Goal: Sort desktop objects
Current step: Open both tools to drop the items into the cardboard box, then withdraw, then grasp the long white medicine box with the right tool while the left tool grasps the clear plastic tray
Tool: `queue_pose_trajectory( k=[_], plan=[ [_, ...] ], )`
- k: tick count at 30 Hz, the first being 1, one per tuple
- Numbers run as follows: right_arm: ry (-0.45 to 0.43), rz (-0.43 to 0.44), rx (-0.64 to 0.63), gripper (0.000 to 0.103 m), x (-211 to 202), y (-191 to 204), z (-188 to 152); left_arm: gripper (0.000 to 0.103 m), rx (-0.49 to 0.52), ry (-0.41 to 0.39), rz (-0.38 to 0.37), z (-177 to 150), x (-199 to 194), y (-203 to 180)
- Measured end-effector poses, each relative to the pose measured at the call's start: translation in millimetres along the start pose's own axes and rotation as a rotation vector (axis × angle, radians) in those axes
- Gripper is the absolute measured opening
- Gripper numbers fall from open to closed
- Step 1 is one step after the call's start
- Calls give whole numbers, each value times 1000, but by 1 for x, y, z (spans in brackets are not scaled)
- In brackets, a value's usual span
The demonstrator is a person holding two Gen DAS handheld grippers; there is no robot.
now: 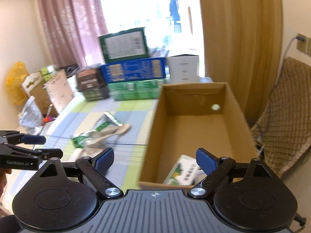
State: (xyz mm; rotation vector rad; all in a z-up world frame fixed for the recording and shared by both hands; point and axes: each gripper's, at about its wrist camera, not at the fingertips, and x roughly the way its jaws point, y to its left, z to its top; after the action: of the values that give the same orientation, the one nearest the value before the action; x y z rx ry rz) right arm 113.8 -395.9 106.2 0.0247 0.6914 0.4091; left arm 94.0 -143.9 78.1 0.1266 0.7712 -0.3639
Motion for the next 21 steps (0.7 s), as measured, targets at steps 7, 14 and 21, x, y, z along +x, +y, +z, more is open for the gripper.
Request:
queue_pose_trajectory(
  k=[7, 14, 21],
  plan=[
    [23, 83, -24, 96, 11, 48, -9, 84, -66, -2, 94, -26, -28, 54],
    [101, 124, -44, 97, 41, 80, -30, 88, -103, 34, 141, -56, -25, 92],
    [169, 128, -54, 97, 76, 99, -53, 88, -99, 84, 150, -82, 3, 106]
  ],
)
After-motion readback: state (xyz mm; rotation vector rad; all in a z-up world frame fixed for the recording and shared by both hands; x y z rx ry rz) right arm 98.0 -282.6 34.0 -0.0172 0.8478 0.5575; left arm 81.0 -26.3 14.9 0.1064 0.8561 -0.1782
